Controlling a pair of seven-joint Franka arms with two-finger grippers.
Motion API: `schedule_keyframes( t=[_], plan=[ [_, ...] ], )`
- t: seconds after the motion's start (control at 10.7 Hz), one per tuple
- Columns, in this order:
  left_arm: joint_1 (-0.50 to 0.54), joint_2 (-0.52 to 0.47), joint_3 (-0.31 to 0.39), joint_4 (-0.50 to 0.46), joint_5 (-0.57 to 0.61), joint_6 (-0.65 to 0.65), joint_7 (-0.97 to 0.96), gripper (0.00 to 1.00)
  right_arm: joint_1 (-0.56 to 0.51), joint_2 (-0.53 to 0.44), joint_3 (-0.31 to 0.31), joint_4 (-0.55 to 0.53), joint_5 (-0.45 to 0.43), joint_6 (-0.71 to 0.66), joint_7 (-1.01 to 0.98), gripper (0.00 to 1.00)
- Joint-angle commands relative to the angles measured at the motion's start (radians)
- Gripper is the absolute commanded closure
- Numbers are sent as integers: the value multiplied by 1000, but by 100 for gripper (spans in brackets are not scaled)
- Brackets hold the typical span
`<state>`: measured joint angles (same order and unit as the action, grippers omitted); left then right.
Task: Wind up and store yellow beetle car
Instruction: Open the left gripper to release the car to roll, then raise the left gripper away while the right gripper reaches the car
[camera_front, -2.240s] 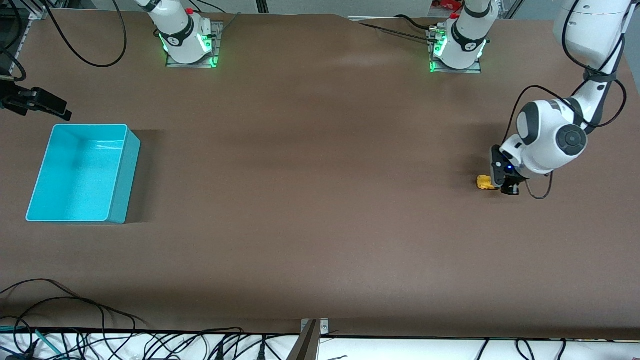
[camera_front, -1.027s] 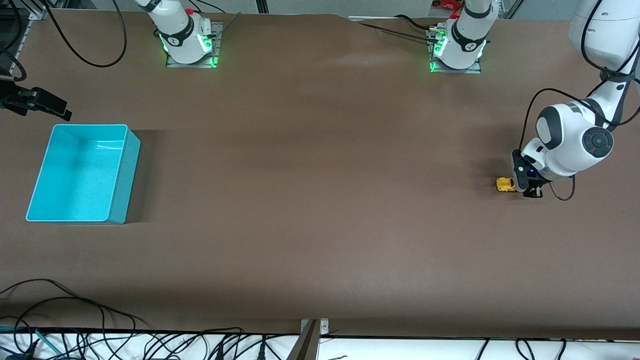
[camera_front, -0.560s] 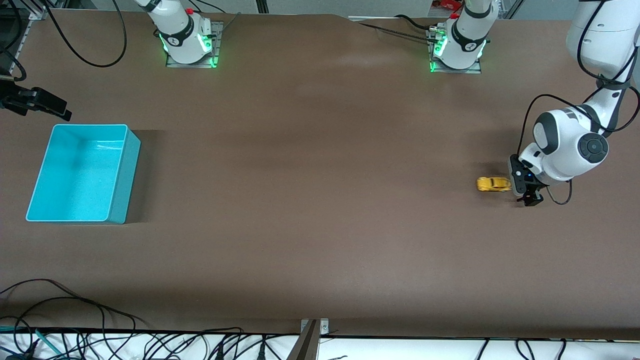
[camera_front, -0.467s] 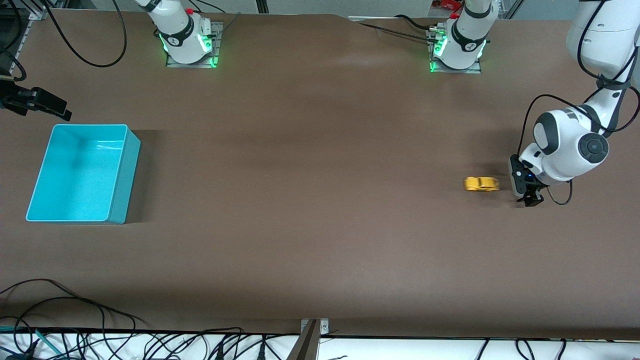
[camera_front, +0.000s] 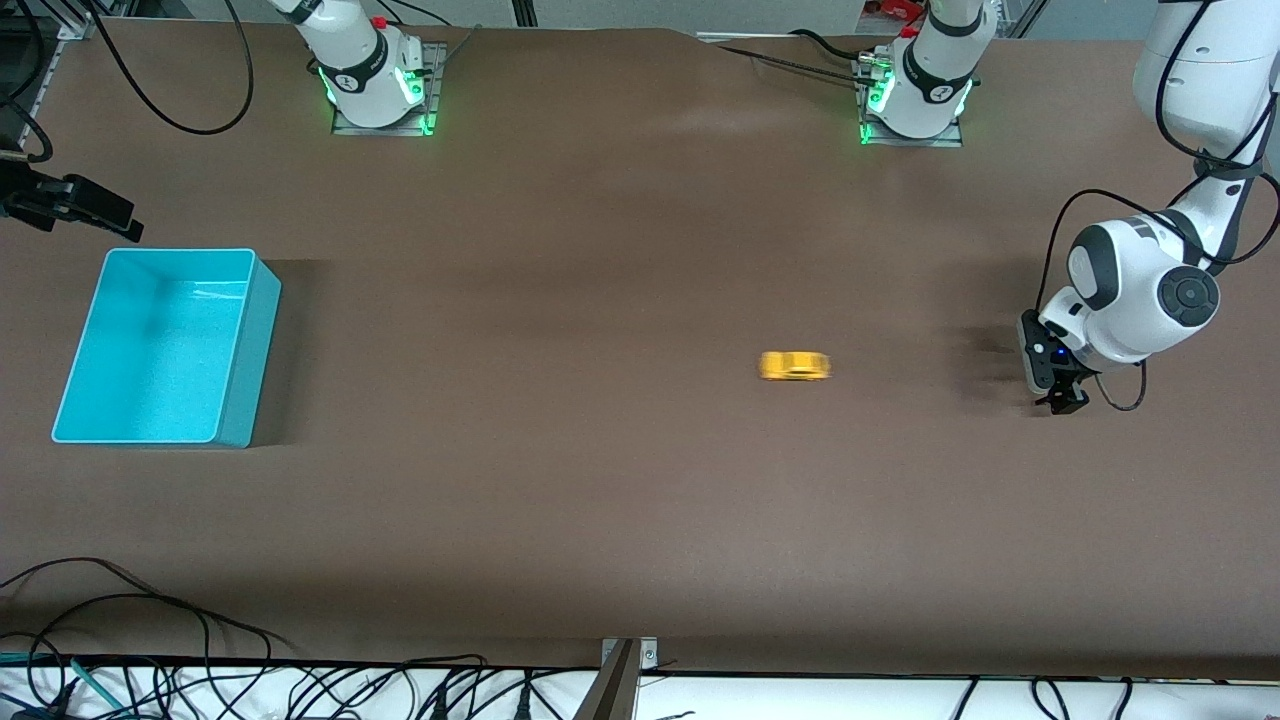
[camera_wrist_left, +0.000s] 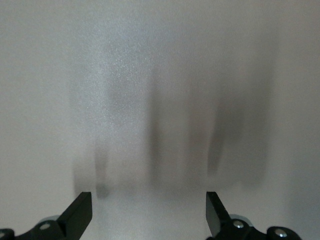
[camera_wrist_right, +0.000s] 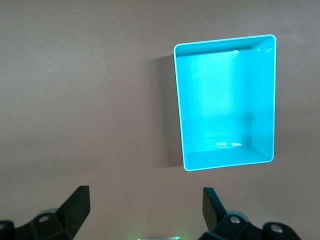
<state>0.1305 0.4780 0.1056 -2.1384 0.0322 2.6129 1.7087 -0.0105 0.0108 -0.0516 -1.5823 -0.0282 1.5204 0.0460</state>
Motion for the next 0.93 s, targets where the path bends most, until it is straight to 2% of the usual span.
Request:
schedule_keyframes(
  t=[0.0,0.47,0.84],
  plan=[
    [6,4,-3,12,-38,3,8,0,-3,-6,4,13,2,-17,-11,0],
    [6,-4,-3,12,-40,3,5,0,-3,-6,4,13,2,-17,-11,0],
    [-15,-114,-4,-11,-37,-2,-11,0,-3,-6,6,10,1,-17,-9,0]
  ],
)
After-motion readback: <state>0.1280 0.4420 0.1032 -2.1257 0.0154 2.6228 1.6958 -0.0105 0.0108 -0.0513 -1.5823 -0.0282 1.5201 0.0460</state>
